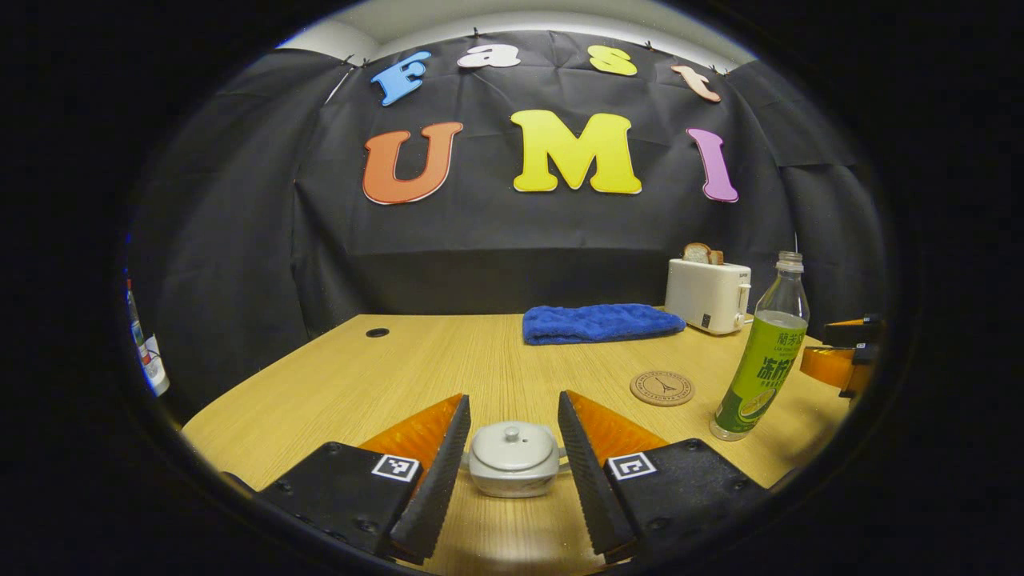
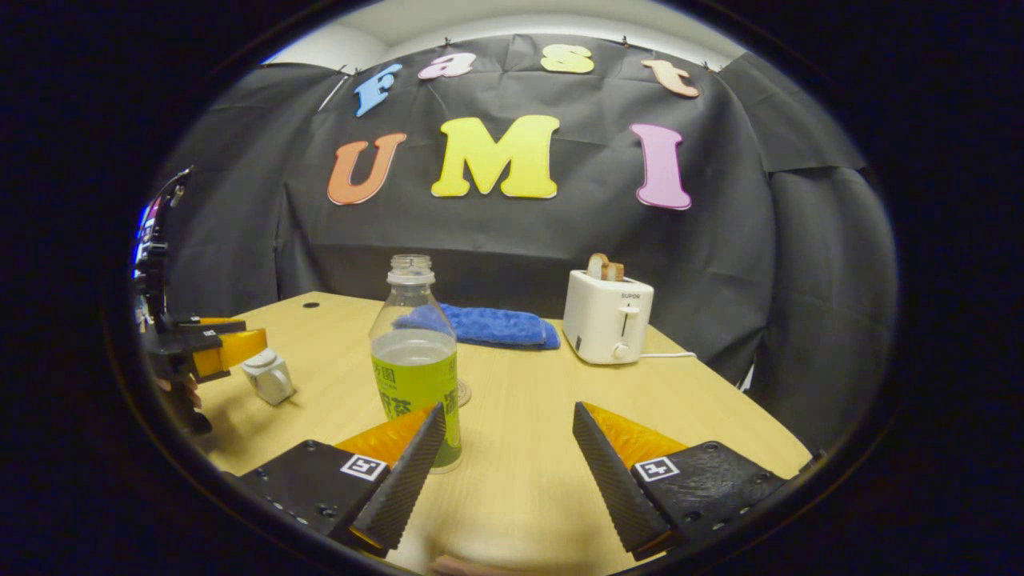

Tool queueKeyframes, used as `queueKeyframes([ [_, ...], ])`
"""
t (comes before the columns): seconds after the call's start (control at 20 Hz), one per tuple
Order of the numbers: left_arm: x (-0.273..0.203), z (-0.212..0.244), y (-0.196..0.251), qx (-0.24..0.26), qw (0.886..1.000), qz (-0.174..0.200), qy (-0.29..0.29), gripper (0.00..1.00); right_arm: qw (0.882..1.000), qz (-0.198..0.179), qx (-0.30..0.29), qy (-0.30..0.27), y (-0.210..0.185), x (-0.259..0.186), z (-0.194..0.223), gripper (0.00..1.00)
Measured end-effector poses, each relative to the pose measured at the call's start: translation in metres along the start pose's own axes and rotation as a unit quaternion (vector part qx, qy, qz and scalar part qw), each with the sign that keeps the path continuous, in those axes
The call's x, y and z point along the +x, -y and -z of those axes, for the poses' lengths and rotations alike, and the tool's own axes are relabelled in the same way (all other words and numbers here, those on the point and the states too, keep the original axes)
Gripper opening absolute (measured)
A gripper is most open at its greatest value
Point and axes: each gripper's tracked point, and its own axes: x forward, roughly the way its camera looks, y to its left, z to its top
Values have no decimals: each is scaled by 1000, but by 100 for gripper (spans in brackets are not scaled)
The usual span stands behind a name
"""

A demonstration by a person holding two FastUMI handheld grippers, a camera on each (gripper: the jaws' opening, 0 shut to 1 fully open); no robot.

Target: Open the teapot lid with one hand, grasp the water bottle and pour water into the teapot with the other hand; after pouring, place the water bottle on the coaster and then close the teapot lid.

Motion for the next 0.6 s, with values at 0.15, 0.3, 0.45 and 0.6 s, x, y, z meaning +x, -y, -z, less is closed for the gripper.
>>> queueKeyframes([
  [0.15, 4, 5, -2, -1, 1000, -5, -11, 59, 1000, -7, -6, 5, -4, 4, -3, 98],
  [0.3, 8, 8, -8, 4, 1000, -20, -17, 40, 1000, -7, -12, 10, -6, 7, -6, 96],
  [0.45, 8, 11, -7, 2, 1000, -18, -21, 23, 1000, -11, -9, 11, -7, 6, -6, 96],
  [0.6, 8, 8, -7, 4, 1000, -15, -16, 13, 1000, -13, -7, 14, -8, 5, -8, 96],
])
